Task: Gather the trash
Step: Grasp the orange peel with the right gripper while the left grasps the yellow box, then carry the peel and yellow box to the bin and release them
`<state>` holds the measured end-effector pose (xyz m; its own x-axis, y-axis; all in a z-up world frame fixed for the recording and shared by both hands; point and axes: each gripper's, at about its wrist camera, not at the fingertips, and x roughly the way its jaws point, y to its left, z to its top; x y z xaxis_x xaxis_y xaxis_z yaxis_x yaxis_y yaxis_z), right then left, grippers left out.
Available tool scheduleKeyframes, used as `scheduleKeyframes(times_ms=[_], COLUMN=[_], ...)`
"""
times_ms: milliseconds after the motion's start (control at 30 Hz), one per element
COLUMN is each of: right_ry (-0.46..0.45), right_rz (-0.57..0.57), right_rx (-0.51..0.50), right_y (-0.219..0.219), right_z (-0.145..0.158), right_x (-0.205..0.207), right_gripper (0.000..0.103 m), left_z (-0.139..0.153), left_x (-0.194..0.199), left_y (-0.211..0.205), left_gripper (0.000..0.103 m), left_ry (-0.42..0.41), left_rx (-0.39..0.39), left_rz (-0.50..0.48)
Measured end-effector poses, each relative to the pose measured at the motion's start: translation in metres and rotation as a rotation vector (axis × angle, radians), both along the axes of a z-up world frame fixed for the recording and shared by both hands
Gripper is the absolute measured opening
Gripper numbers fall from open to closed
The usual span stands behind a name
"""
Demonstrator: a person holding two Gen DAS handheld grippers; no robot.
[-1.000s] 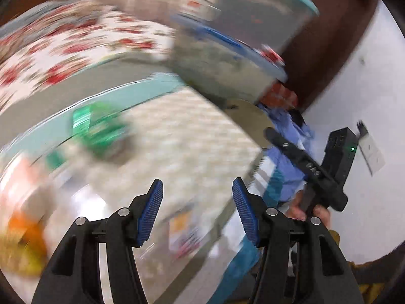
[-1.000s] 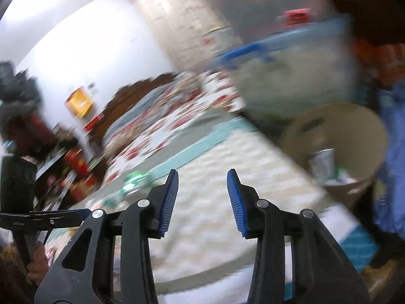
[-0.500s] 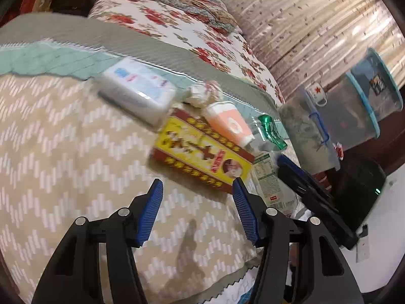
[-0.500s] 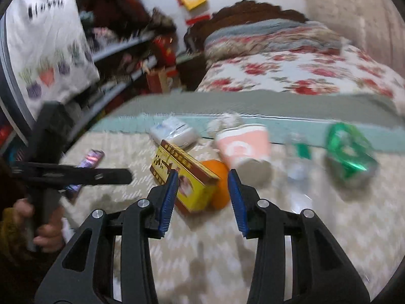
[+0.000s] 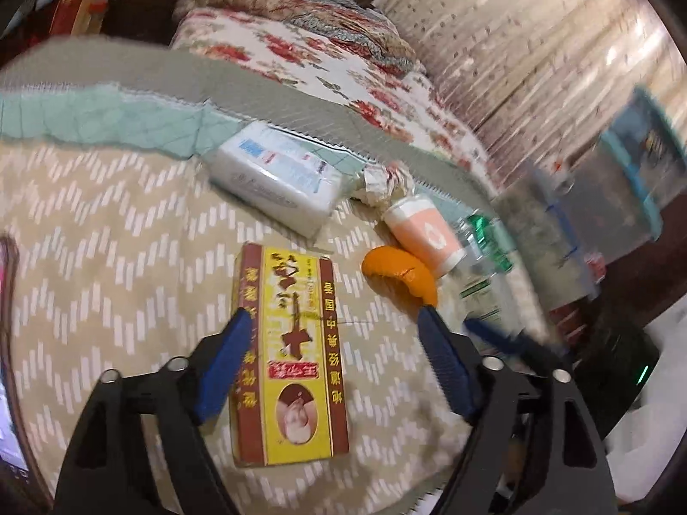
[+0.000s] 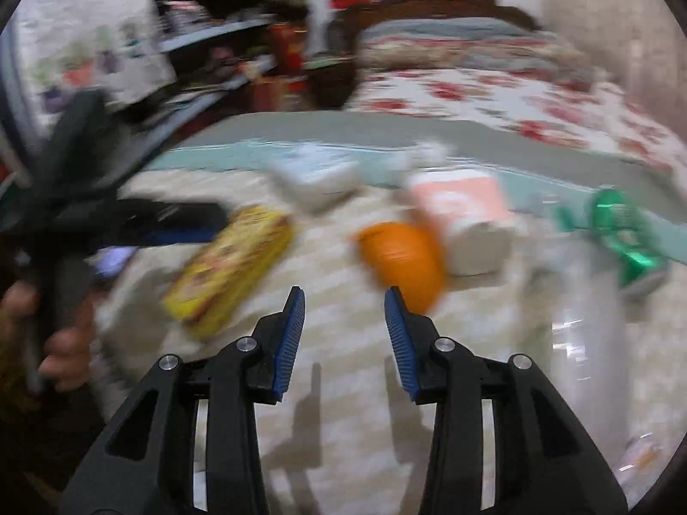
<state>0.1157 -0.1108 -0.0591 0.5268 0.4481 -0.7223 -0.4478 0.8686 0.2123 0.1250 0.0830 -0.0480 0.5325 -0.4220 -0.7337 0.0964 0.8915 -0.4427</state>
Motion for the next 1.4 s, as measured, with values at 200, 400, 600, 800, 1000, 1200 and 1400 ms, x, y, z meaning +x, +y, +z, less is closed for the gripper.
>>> scheduleKeyframes(times_ms=[200, 400, 600, 800, 1000, 1200, 1400], right_ry=[0.071, 0.047, -0.02, -0.035, -0.056, -0.115, -0.215], right_rz=[-0.073, -0.074, -0.018, -0.008, -0.066, -0.172, -0.401], right_rx=[-0.104, -0.091, -0.025, -0.059, 0.049, 0.193, 0.237], right_y=[0.007, 0.014, 0.007, 0.0, -0.027, -0.078, -0.164], right_z=[-0.024, -0.031, -0.009, -0.015, 0.004, 0.037, 0.053], right_x=[0.04, 0.035, -0.017, -0.061, -0.062, -0.062, -0.072], right_gripper=[0.053, 0.022, 0.013, 0.013, 0.013, 0.013, 0.013], left_z=[-0.007, -0.012, -0.013, -0.02, -0.02, -0.017, 0.041], left_x=[-0.013, -0.024, -0.022, -0.022, -0.027, -0.029, -0.018], left_y=[-0.028, -0.034, -0.004, 0.001, -0.032, -0.026, -0.066], left_gripper=[0.078, 0.075, 0.064, 0.074, 0.078, 0.059, 0.059], left_ry=[-0.068, -0.121, -0.088, -0.012, -0.044, -0.057, -0.173], left_rx=[0.25, 0.41, 0.315, 0.256, 0.398, 0.339, 0.202], left_rz=[-0.036, -0.042, 0.022, 0.029, -0.034, -0.044, -0.15])
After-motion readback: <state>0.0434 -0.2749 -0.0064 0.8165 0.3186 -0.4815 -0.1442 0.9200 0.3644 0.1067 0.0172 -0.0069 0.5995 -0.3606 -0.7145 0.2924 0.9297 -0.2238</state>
